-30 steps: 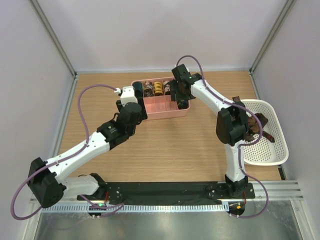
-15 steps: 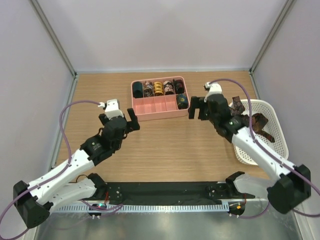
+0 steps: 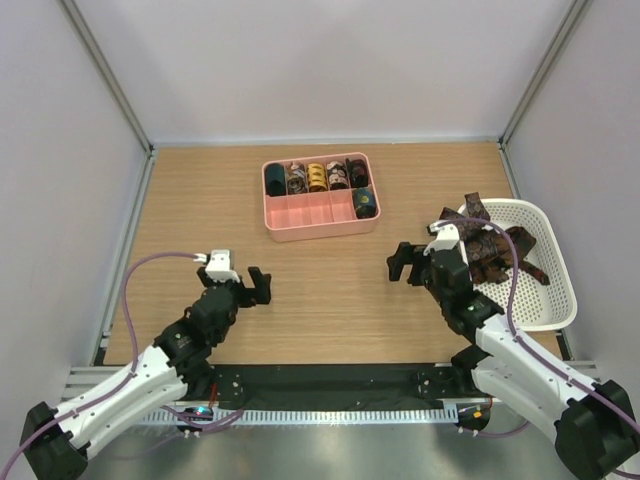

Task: Roll the ties
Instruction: Place the rolled tie into the container

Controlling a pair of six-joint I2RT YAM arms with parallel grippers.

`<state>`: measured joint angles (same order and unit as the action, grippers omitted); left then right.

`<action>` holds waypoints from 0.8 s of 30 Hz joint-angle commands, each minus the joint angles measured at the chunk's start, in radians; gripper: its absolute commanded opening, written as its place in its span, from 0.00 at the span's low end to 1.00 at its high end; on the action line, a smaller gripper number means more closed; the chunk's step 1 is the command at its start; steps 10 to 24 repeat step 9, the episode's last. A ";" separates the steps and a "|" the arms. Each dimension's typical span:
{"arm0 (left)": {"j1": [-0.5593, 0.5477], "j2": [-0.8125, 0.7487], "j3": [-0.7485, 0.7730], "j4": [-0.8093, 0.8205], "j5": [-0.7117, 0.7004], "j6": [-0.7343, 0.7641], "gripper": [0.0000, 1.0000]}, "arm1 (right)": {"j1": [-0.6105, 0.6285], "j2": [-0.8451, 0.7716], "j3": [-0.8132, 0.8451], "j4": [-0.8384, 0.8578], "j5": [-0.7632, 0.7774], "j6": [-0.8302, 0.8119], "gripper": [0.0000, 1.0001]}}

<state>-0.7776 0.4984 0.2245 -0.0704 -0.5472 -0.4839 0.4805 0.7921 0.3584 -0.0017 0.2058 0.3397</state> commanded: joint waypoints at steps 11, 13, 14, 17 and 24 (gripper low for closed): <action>0.001 0.137 0.044 0.139 0.041 0.039 1.00 | 0.000 -0.013 -0.024 0.158 0.010 0.027 1.00; 0.001 0.137 0.044 0.139 0.041 0.039 1.00 | 0.000 -0.013 -0.024 0.158 0.010 0.027 1.00; 0.001 0.137 0.044 0.139 0.041 0.039 1.00 | 0.000 -0.013 -0.024 0.158 0.010 0.027 1.00; 0.001 0.137 0.044 0.139 0.041 0.039 1.00 | 0.000 -0.013 -0.024 0.158 0.010 0.027 1.00; 0.001 0.137 0.044 0.139 0.041 0.039 1.00 | 0.000 -0.013 -0.024 0.158 0.010 0.027 1.00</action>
